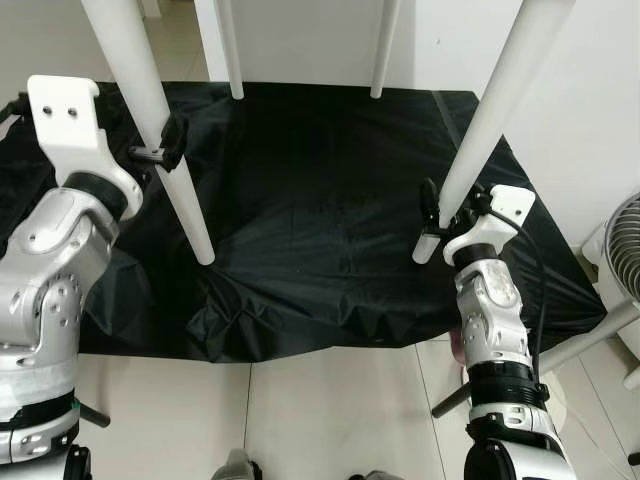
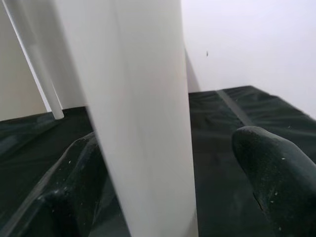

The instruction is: Building children table

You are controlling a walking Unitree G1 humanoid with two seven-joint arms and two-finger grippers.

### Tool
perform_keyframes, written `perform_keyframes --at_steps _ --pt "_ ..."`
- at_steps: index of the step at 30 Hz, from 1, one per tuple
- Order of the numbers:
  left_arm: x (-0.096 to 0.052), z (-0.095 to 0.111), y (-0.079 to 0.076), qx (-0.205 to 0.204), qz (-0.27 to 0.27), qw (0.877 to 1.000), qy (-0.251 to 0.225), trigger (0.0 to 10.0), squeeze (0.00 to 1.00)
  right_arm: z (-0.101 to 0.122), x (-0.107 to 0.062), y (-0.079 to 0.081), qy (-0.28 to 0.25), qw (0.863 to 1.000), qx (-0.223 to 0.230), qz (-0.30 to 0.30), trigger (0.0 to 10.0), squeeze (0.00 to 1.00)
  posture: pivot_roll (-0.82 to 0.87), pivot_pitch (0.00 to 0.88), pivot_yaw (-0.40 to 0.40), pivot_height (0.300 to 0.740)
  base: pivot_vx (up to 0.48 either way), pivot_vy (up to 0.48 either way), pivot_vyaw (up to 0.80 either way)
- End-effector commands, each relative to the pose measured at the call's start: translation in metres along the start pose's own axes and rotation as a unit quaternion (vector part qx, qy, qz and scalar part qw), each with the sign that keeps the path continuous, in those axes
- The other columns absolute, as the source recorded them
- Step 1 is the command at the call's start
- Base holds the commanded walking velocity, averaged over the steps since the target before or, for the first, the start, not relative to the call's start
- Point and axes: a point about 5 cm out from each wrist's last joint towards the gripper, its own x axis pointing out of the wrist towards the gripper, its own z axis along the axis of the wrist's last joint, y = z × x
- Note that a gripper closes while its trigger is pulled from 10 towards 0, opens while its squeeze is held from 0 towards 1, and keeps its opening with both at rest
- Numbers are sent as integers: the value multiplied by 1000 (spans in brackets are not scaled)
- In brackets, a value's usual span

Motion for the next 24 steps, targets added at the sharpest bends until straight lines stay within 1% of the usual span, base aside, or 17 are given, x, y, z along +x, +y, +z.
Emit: perform_keyframes --at_steps 1,2,5,7,10,11,13,14,16,18,19,20,21,23,24 --pt "-10 -7 2 -10 2 1000 -5 10000 0 -1 -7 3 -7 1000 -8 6 10000 0 137 54 -11 740 0 0 0" --pt "-10 -7 2 -10 2 1000 -5 10000 0 -1 -7 3 -7 1000 -8 6 10000 0 137 54 -11 740 0 0 0" --pt "-21 -21 4 -16 14 1000 6 10000 0 -6 -17 6 -2 1000 -9 19 10000 0 139 52 -15 740 0 0 0" --pt "-21 -21 4 -16 14 1000 6 10000 0 -6 -17 6 -2 1000 -9 19 10000 0 139 52 -15 740 0 0 0" --pt "-35 -39 6 -22 34 999 18 10000 0 -13 -28 7 11 999 -15 31 10000 0 142 48 -20 740 0 0 0" --pt "-35 -39 6 -22 34 999 18 10000 0 -13 -28 7 11 999 -15 31 10000 0 142 48 -20 740 0 0 0" --pt "-42 -49 5 -21 40 999 27 10000 0 -17 -34 7 19 999 -22 39 10000 0 143 48 -21 740 0 0 0" --pt "-42 -49 5 -21 40 999 27 10000 0 -17 -34 7 19 999 -22 39 10000 0 143 48 -21 740 0 0 0" --pt "-49 -61 5 -38 49 997 44 10000 0 -23 -41 10 28 997 -35 57 10000 0 141 46 -21 740 0 0 0" --pt "-56 -72 4 -33 56 996 57 10000 0 -30 -50 12 39 995 -41 77 10000 0 141 44 -22 740 0 0 0" --pt "-58 -75 4 -30 57 996 58 10000 0 -31 -51 13 41 995 -42 81 10000 0 141 44 -22 740 0 0 0" --pt "-61 -79 3 -34 60 996 62 10000 0 -35 -56 16 47 993 -49 97 10000 0 140 44 -22 740 0 0 0" --pt "-61 -79 3 -34 60 996 62 10000 0 -35 -56 16 47 993 -49 97 10000 0 140 44 -22 740 0 0 0" --pt "-65 -87 2 -42 64 995 70 10000 0 -41 -63 21 55 988 -66 124 10000 0 142 42 -22 740 0 0 0" --pt "-65 -87 2 -42 64 995 70 10000 0 -41 -63 21 55 988 -66 124 10000 0 142 42 -22 740 0 0 0"
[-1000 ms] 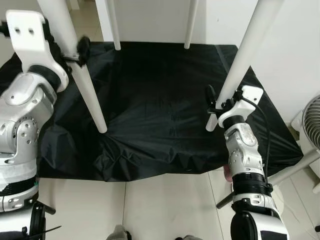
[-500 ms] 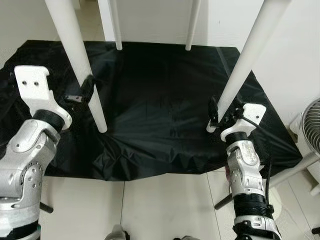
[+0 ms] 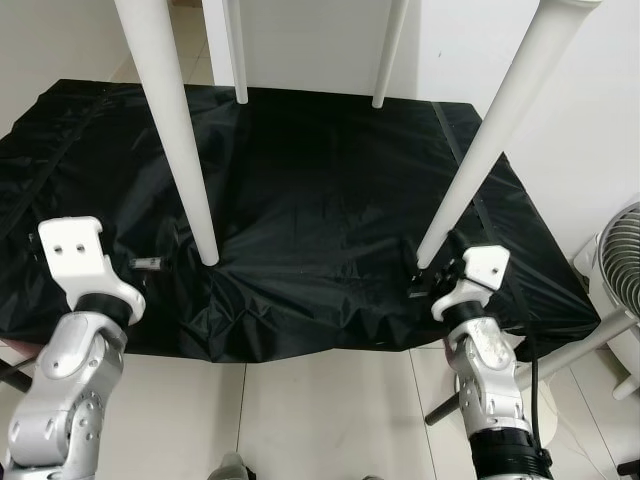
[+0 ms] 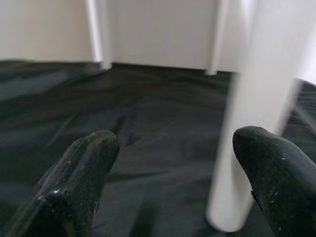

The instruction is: Building children table

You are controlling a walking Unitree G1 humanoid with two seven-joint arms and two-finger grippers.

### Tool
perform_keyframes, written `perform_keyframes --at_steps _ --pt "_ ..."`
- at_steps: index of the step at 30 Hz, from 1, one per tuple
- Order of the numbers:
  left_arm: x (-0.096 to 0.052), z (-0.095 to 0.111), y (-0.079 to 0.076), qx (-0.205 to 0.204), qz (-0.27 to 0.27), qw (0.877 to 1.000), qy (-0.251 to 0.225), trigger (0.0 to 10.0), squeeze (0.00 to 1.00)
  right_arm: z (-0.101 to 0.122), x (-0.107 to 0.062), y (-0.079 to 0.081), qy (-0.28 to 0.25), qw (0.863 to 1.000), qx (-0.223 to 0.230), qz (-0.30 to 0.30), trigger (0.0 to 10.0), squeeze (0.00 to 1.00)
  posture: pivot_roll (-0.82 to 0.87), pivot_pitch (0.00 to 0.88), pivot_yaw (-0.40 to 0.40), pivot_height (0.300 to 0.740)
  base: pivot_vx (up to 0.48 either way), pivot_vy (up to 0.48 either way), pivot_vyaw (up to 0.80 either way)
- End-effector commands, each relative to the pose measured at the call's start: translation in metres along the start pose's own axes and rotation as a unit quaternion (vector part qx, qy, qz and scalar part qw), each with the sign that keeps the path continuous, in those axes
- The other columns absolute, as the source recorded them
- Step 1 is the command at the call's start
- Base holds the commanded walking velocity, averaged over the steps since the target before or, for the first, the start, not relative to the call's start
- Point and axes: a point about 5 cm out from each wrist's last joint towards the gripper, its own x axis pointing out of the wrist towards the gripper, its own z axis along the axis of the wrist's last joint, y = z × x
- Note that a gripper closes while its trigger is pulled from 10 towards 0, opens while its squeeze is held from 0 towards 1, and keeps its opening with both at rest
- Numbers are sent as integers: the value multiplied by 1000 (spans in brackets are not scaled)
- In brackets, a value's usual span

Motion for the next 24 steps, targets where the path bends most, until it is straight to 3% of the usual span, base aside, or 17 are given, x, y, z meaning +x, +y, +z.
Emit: perform_keyframes --at_steps 1,3,4,6,10,12,16,21,24 --pt "-8 -20 4 12 4 1000 20 10000 0 -12 -10 9 17 999 -19 40 10000 0 138 40 -25 740 0 0 0" --pt "-8 -20 4 12 4 1000 20 10000 0 -12 -10 9 17 999 -19 40 10000 0 138 40 -25 740 0 0 0" --pt "-17 -35 5 17 -1 999 29 10000 0 -19 -18 17 29 996 -23 77 10000 0 137 38 -25 740 0 0 0" --pt "-38 -64 -5 38 -59 996 54 10000 0 -31 -36 31 52 984 -30 167 10000 0 137 39 -27 740 0 0 0" --pt "-54 -83 -22 66 -138 986 72 10000 0 -39 -49 35 72 969 -45 233 10000 0 134 41 -29 740 0 0 0" --pt "-54 -83 -22 66 -138 986 72 10000 0 -39 -49 35 72 969 -45 233 10000 0 134 41 -29 740 0 0 0" --pt "-66 -104 -32 92 -196 971 99 10000 0 -50 -59 37 100 951 -55 286 10000 0 125 46 -35 740 0 0 0" --pt "-69 -108 -34 100 -210 967 101 10000 0 -54 -61 38 108 946 -57 302 10000 0 124 46 -37 740 0 0 0" --pt "-75 -116 -37 119 -235 959 103 10000 0 -63 -69 38 134 935 -52 325 10000 0 124 47 -39 740 0 0 0"
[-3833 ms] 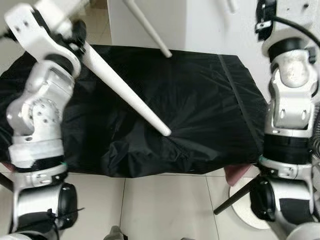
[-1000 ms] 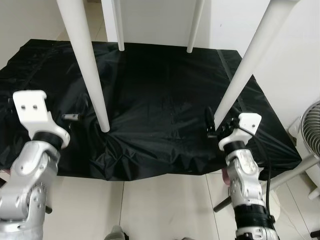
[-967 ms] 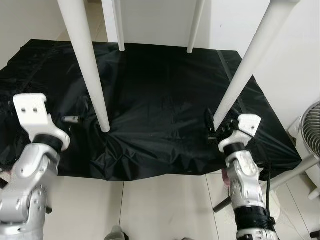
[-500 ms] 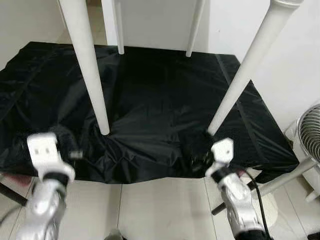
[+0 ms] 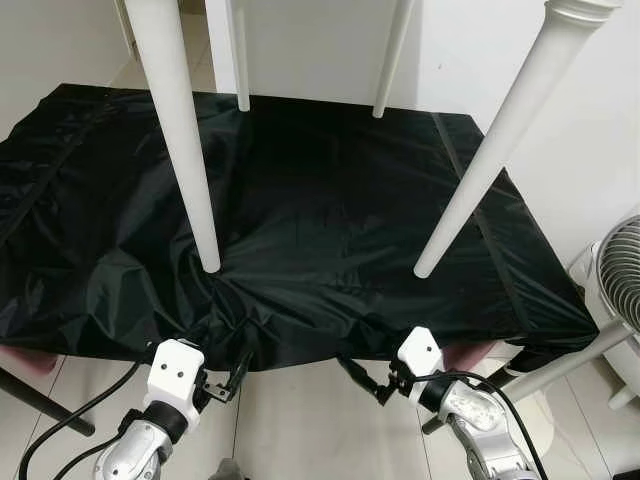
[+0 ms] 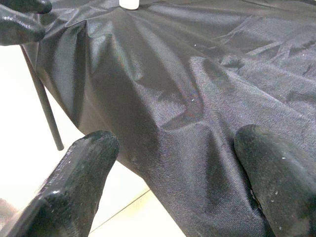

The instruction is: Building children table

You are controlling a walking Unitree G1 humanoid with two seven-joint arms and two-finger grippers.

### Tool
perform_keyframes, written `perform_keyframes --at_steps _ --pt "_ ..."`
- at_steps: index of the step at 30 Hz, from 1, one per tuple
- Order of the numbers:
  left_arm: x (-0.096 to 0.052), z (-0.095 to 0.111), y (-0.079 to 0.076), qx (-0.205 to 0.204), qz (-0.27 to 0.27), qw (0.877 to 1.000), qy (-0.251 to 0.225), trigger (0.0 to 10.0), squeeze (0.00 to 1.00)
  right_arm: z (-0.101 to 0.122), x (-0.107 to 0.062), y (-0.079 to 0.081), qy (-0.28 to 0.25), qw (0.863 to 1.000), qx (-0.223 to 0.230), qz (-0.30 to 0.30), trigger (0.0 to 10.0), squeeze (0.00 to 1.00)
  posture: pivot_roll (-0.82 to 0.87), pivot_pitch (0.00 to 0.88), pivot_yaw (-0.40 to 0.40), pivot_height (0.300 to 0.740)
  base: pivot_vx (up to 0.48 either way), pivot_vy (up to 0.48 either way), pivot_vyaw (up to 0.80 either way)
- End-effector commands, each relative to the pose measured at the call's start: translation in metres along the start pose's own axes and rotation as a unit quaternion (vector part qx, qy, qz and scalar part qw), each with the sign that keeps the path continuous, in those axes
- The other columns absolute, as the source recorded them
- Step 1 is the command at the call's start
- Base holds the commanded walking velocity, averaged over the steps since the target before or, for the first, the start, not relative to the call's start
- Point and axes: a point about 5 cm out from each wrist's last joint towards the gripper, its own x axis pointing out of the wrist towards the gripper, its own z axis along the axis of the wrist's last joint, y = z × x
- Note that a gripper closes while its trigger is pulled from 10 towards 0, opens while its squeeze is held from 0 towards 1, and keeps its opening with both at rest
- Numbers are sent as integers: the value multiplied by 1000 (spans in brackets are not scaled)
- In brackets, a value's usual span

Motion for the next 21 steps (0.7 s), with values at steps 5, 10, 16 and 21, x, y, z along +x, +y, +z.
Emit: perform_keyframes --at_steps 5,10,16,21 --pt "-9 -30 -15 28 -64 997 41 10000 0 -37 -16 17 90 993 33 62 10000 0 124 47 -41 740 0 0 0" --pt "-8 -57 -17 46 -71 993 83 10000 0 -66 -30 27 171 981 37 83 10000 0 116 46 -37 740 0 0 0" --pt "-2 -75 -19 31 -67 991 115 10000 0 -82 -37 34 220 971 27 88 10000 0 107 40 -25 740 0 0 0" --pt "2 -83 -21 31 -60 989 131 10000 0 -78 -32 29 197 979 14 57 10000 0 100 36 -8 740 0 0 0"
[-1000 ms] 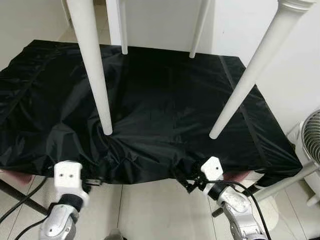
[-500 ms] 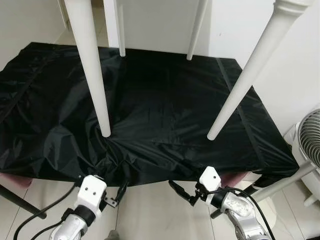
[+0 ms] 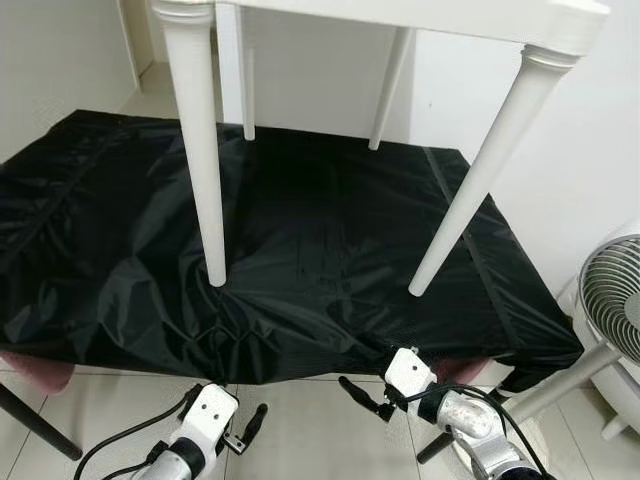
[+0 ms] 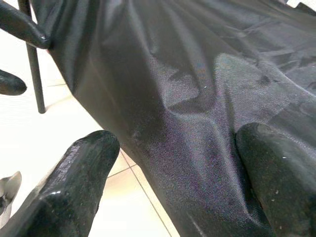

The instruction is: Building children table

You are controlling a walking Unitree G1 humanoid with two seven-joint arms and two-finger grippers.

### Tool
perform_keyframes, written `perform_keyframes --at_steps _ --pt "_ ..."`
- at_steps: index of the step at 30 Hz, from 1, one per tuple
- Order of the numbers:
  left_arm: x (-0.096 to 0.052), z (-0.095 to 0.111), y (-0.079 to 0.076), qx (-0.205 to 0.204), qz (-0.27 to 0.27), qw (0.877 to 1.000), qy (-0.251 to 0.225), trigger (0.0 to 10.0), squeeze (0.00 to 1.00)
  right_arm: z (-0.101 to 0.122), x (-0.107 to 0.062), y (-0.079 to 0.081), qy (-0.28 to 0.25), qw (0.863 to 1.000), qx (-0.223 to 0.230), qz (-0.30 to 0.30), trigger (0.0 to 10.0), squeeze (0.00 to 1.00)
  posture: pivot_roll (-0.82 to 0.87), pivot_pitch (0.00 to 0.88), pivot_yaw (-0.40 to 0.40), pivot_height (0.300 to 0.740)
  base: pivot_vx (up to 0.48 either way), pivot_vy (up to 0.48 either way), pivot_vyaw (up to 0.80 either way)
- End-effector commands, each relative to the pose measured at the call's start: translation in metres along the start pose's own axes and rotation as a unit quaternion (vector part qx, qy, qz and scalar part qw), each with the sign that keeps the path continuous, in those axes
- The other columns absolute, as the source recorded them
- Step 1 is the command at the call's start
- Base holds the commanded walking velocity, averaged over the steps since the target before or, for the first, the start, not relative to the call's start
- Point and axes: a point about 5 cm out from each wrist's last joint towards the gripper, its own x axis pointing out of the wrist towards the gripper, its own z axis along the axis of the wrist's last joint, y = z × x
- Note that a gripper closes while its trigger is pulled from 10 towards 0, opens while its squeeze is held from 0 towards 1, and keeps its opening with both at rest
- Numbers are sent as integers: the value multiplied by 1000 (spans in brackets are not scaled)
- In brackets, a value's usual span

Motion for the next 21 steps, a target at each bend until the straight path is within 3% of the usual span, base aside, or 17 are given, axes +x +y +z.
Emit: perform_keyframes --at_steps 1,3,5,7,9,10,21 --pt "1 -3 0 6 14 1000 5 10000 0 -37 -21 23 97 994 55 23 10000 0 98 36 -5 740 0 0 0" --pt "4 -5 1 4 8 1000 9 10000 0 -18 -14 12 19 997 67 -13 10000 0 89 35 17 740 0 0 0" --pt "4 -5 1 4 8 1000 9 10000 0 -18 -14 12 19 997 67 -13 10000 0 89 35 17 740 0 0 0" --pt "5 -12 3 7 3 1000 24 10000 0 2 -10 3 -62 994 82 -26 10000 0 81 37 39 740 0 0 0" --pt "5 -12 3 7 3 1000 24 10000 0 2 -10 3 -62 994 82 -26 10000 0 81 37 39 740 0 0 0" --pt "3 -25 5 5 1 998 62 10000 0 18 -10 6 -115 990 84 -5 10000 0 71 37 68 740 0 0 0" --pt "-7 -48 4 15 -17 990 140 10000 0 16 -16 28 -117 989 67 53 10000 0 70 41 97 740 0 0 0"
